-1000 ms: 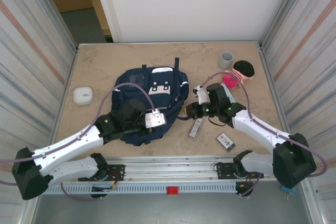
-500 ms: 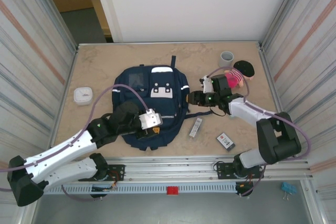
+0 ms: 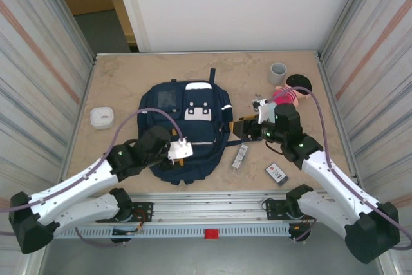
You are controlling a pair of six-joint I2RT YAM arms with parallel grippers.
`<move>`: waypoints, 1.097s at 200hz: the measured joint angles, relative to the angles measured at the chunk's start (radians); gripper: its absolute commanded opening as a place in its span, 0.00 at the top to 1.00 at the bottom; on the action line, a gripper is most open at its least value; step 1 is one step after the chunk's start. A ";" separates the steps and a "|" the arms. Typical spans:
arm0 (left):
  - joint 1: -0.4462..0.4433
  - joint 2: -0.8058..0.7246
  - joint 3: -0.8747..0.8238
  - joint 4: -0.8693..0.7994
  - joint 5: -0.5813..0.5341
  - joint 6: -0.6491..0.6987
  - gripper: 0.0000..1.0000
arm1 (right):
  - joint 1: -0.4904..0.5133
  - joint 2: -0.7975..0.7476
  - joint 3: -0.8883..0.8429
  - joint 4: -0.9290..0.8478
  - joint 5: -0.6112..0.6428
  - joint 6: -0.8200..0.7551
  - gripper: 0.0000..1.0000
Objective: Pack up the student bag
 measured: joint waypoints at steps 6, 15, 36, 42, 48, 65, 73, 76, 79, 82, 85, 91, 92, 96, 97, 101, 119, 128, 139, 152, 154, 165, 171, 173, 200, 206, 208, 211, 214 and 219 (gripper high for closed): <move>0.005 0.020 -0.001 0.014 0.001 0.006 0.11 | 0.005 -0.004 -0.006 0.000 0.006 0.000 0.39; 0.020 0.051 -0.001 0.042 0.005 0.010 0.11 | 0.010 -0.006 -0.019 0.000 0.013 0.001 0.39; 0.089 0.130 -0.001 0.109 0.048 0.012 0.10 | 0.022 -0.006 -0.051 0.000 0.028 0.003 0.39; 0.104 0.155 0.000 0.123 0.058 0.015 0.10 | 0.027 -0.006 -0.059 -0.001 0.032 0.004 0.39; 0.112 0.179 0.002 0.129 0.067 0.018 0.10 | 0.033 -0.005 -0.063 -0.002 0.035 0.004 0.39; 0.116 0.253 0.017 0.133 0.104 0.037 0.09 | 0.050 -0.003 -0.066 -0.003 0.042 0.005 0.39; 0.115 0.282 0.024 0.134 0.121 0.044 0.08 | 0.058 -0.003 -0.066 -0.003 0.044 0.005 0.39; 0.115 0.291 0.026 0.134 0.127 0.048 0.08 | 0.061 -0.003 -0.066 -0.002 0.045 0.006 0.39; 0.114 0.301 0.028 0.134 0.132 0.051 0.07 | 0.064 -0.003 -0.067 -0.001 0.048 0.008 0.39; 0.114 0.308 0.029 0.134 0.138 0.053 0.07 | 0.068 -0.002 -0.069 0.001 0.050 0.010 0.39; 0.113 0.315 0.031 0.134 0.143 0.056 0.07 | 0.071 -0.001 -0.071 0.003 0.054 0.012 0.39; 0.111 0.326 0.031 0.135 0.147 0.059 0.07 | 0.077 0.002 -0.074 0.005 0.058 0.017 0.39; 0.111 0.328 0.031 0.135 0.148 0.059 0.07 | 0.078 0.002 -0.074 0.006 0.059 0.017 0.39; 0.109 0.335 0.032 0.136 0.152 0.060 0.06 | 0.082 0.005 -0.078 0.010 0.060 0.020 0.39; 0.108 0.336 0.032 0.136 0.153 0.061 0.06 | 0.083 0.005 -0.079 0.010 0.060 0.020 0.39; 0.107 0.342 0.032 0.138 0.158 0.062 0.06 | 0.086 0.008 -0.082 0.013 0.062 0.021 0.39; 0.098 0.373 0.032 0.151 0.164 0.066 0.06 | 0.101 0.024 -0.100 0.019 0.066 0.024 0.39; 0.095 0.393 0.032 0.169 0.161 0.067 0.06 | 0.107 0.032 -0.106 0.019 0.066 0.024 0.39; 0.095 0.418 0.032 0.195 0.143 0.067 0.09 | 0.114 0.043 -0.112 0.024 0.068 0.027 0.39; 0.095 0.447 0.031 0.231 0.118 0.068 0.25 | 0.121 0.051 -0.116 0.032 0.069 0.028 0.39; 0.095 0.451 0.031 0.235 0.116 0.068 0.28 | 0.122 0.052 -0.117 0.034 0.069 0.028 0.39; 0.091 0.465 0.030 0.247 0.108 0.064 0.44 | 0.128 0.057 -0.117 0.040 0.069 0.028 0.39; 0.085 0.468 0.028 0.252 0.103 0.061 0.50 | 0.130 0.058 -0.117 0.042 0.069 0.028 0.39; 0.083 0.468 0.028 0.253 0.103 0.065 0.53 | 0.131 0.058 -0.117 0.042 0.069 0.028 0.39; 0.075 0.431 0.028 0.256 0.097 0.047 0.88 | 0.134 0.056 -0.126 0.050 0.073 0.028 0.38; 0.077 0.413 0.029 0.255 0.095 0.033 0.92 | 0.134 0.054 -0.129 0.050 0.071 0.028 0.38; 0.078 0.406 0.029 0.255 0.095 0.032 0.93 | 0.134 0.053 -0.129 0.050 0.071 0.028 0.37; 0.081 0.394 0.031 0.253 0.095 0.019 0.95 | 0.135 0.053 -0.130 0.050 0.067 0.028 0.37; 0.082 0.384 0.032 0.251 0.098 0.021 0.97 | 0.136 0.052 -0.130 0.050 0.064 0.028 0.36; 0.086 0.364 0.036 0.247 0.098 0.004 0.99 | 0.142 0.051 -0.130 0.050 0.061 0.031 0.35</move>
